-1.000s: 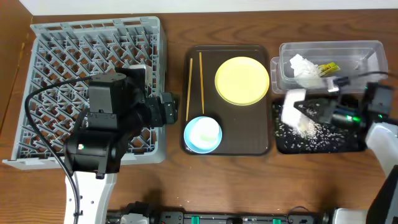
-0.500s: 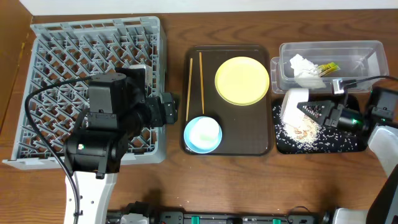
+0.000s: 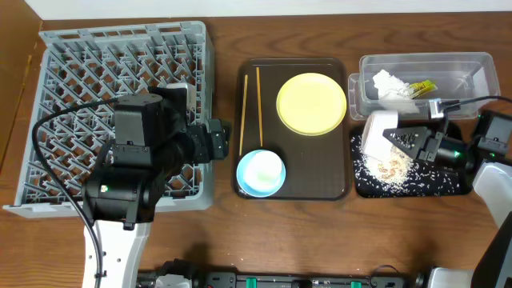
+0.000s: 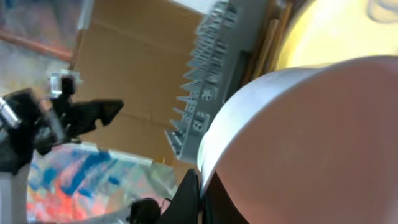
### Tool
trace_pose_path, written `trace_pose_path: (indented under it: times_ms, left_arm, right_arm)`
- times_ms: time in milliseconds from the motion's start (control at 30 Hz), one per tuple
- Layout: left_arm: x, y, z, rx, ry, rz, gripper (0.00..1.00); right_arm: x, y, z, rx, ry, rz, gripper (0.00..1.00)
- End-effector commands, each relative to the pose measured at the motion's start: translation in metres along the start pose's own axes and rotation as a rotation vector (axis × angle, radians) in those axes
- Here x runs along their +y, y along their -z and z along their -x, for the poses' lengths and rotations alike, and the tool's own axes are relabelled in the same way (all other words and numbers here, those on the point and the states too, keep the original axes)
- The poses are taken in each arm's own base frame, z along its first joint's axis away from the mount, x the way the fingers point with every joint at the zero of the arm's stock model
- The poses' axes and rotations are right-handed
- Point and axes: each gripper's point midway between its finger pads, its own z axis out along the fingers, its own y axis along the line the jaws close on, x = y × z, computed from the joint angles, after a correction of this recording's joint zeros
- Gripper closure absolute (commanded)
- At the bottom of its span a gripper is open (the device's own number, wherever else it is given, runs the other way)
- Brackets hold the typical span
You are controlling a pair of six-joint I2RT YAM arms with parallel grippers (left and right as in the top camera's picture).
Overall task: Sort waste into correct bins and load items into the dishwasher
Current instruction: 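Tip the white bowl over the black tray to pour out the rice, then bring the white bowl left toward the left gripper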
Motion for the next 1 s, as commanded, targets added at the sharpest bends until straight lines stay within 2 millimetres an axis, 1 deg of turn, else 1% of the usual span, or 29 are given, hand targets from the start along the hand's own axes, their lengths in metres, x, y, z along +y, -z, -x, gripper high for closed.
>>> trace_pose_path:
  times_ms: [0, 33, 67, 100, 133, 200, 233, 267, 333, 400, 433, 500, 533, 600, 700, 733, 767, 800, 833, 867, 900, 933, 967]
  left_arm:
    - [-0.003, 0.005, 0.006, -0.017, -0.008, -0.014, 0.05]
    - [-0.003, 0.005, 0.006, -0.017, -0.008, -0.014, 0.05]
    - [-0.003, 0.005, 0.006, -0.017, -0.008, -0.014, 0.05]
    - [-0.003, 0.005, 0.006, -0.017, -0.008, -0.014, 0.05]
    - [-0.003, 0.005, 0.006, -0.017, -0.008, -0.014, 0.05]
    - [-0.003, 0.005, 0.006, -0.017, -0.008, -0.014, 0.05]
    - [-0.003, 0.005, 0.006, -0.017, -0.008, -0.014, 0.05]
    - [-0.003, 0.005, 0.006, -0.017, -0.008, -0.014, 0.05]
    - [-0.003, 0.005, 0.006, -0.017, -0.008, -0.014, 0.05]
    - [-0.003, 0.005, 0.006, -0.017, -0.008, -0.014, 0.05]
    - [-0.003, 0.005, 0.006, -0.017, -0.008, -0.014, 0.05]
    - [-0.003, 0.005, 0.006, -0.017, -0.008, -0.014, 0.05]
    - [-0.003, 0.005, 0.006, -0.017, -0.008, -0.014, 0.05]
    - [-0.003, 0.005, 0.006, -0.017, -0.008, -0.014, 0.05]
    - [-0.003, 0.005, 0.006, -0.017, -0.008, -0.014, 0.05]
    - [-0.003, 0.005, 0.006, -0.017, -0.008, -0.014, 0.05]
    - [-0.004, 0.005, 0.006, -0.017, -0.008, -0.014, 0.05]
    - [-0.004, 0.005, 0.006, -0.018, -0.008, -0.015, 0.05]
    - [-0.004, 0.005, 0.006, -0.017, -0.008, -0.015, 0.05]
    - [-0.005, 0.005, 0.005, -0.016, -0.008, -0.020, 0.05]
    - [-0.007, 0.006, 0.004, -0.010, -0.007, -0.034, 0.05]
    - [-0.007, 0.006, 0.003, -0.009, -0.007, -0.035, 0.05]
    - [-0.007, 0.007, 0.003, -0.011, -0.008, -0.033, 0.05]
  right_arm:
    - [-0.004, -0.003, -0.001, 0.003, -0.011, -0.037, 0.99]
    - [-0.002, -0.004, -0.003, 0.010, -0.008, -0.026, 0.99]
    - [-0.006, -0.005, -0.005, 0.008, -0.050, -0.057, 0.99]
    - [-0.008, -0.007, -0.006, 0.013, -0.056, -0.078, 0.99]
    - [-0.006, -0.010, -0.008, 0.021, -0.045, -0.087, 0.99]
    - [0.004, -0.025, -0.015, 0.053, 0.032, -0.155, 0.99]
    - [0.005, -0.029, -0.018, 0.062, 0.051, -0.181, 0.99]
    - [0.011, -0.040, -0.026, 0.091, 0.110, -0.239, 0.99]
    - [0.015, -0.056, -0.040, 0.139, 0.220, -0.359, 0.99]
    - [0.008, -0.070, -0.054, 0.188, 0.366, -0.545, 0.99]
    - [0.005, -0.074, -0.059, 0.203, 0.417, -0.607, 0.99]
    - [-0.009, -0.087, -0.077, 0.249, 0.573, -0.800, 0.99]
    - [-0.014, -0.094, -0.085, 0.273, 0.637, -0.864, 0.99]
    - [-0.026, -0.113, -0.104, 0.332, 0.715, -0.907, 0.99]
    - [-0.039, -0.126, -0.115, 0.384, 0.714, -0.898, 0.98]
    - [-0.039, -0.129, -0.117, 0.400, 0.702, -0.884, 0.91]
    - [-0.030, -0.135, -0.122, 0.432, 0.676, -0.835, 0.62]
    - [-0.018, -0.140, -0.123, 0.449, 0.661, -0.791, 0.45]
    - [-0.007, -0.145, -0.123, 0.461, 0.649, -0.753, 0.38]
    - [0.010, -0.151, -0.122, 0.470, 0.641, -0.707, 0.36]
    - [0.033, -0.160, -0.119, 0.465, 0.608, -0.649, 0.34]
    - [0.049, -0.166, -0.118, 0.455, 0.576, -0.605, 0.35]
    - [0.061, -0.170, -0.116, 0.444, 0.556, -0.574, 0.35]
